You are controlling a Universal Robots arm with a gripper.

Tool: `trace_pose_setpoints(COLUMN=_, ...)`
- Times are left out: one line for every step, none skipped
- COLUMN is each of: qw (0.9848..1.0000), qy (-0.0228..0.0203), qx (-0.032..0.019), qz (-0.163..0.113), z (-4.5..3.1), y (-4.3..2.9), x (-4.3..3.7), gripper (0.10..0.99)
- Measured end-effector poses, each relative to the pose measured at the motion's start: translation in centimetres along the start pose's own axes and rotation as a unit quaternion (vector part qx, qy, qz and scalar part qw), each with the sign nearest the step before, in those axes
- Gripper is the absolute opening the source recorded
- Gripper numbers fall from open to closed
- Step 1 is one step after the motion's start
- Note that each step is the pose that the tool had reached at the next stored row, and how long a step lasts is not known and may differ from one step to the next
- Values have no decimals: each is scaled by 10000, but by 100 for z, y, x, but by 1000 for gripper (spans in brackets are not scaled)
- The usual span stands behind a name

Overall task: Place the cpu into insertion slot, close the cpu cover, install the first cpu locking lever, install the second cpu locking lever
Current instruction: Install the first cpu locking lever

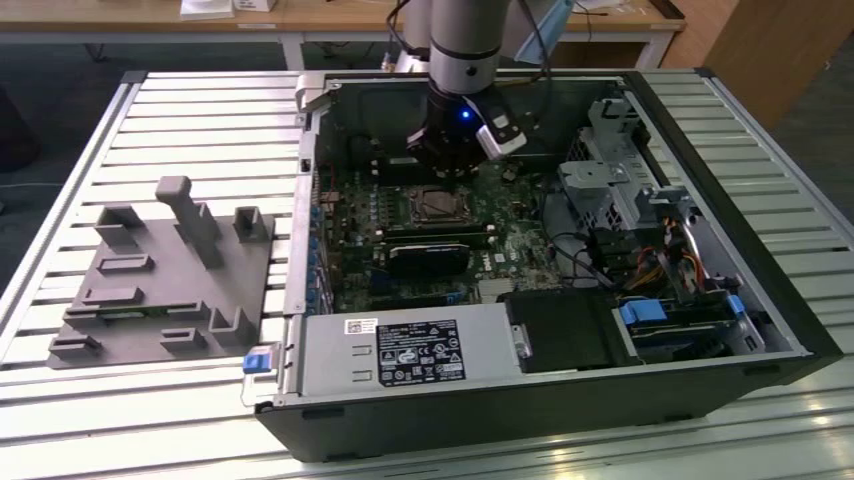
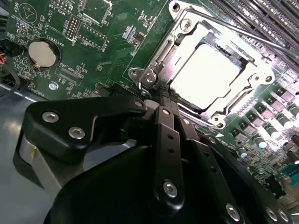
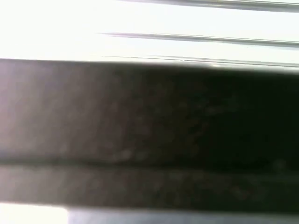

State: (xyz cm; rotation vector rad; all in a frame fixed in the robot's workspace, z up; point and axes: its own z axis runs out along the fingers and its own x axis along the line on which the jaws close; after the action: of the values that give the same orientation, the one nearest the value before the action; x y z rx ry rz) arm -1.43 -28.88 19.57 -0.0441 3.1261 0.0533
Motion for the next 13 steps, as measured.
trace_pose_setpoints(qw=10000, qy=1, qx=0, qz=0, z=2, y=4, x=-6, gripper=106)
trace_pose_setpoints(qw=10000, qy=1, qx=0, qz=0, z=3, y=6, x=-9, gripper=106)
trace_pose_setpoints(qw=10000, qy=3, qx=4, qz=1, z=2, y=7, x=-9, gripper=106)
trace_pose_setpoints(qw=10000, qy=4, qx=5, qz=0, z=1, y=10, x=-10, gripper=106)
trace_pose_setpoints(qw=10000, qy=4, qx=4, qz=0, z=3, y=15, x=-11, gripper=106)
trace_pose_setpoints(qw=10000, qy=4, qx=3, qz=0, z=3, y=18, x=-11, gripper=106)
trace_pose_setpoints(qw=10000, qy=4, qx=2, qz=-1, z=3, y=21, x=-11, gripper=106)
trace_pose_setpoints(qw=10000, qy=4, qx=0, qz=-2, z=2, y=21, x=-11, gripper=106)
trace_pose_setpoints(qw=10000, qy=4, qx=-2, qz=-2, z=3, y=22, x=-11, gripper=106)
trace_pose_setpoints(qw=10000, qy=4, qx=-2, qz=-1, z=2, y=22, x=-10, gripper=106)
trace_pose_setpoints(qw=10000, qy=3, qx=-4, qz=0, z=-2, y=23, x=-11, gripper=106)
trace_pose_setpoints(qw=10000, qy=-1, qx=-10, qz=0, z=-6, y=28, x=-14, gripper=106)
trace_pose_setpoints(qw=10000, qy=-5, qx=-15, qz=-1, z=-17, y=29, x=-15, gripper=106)
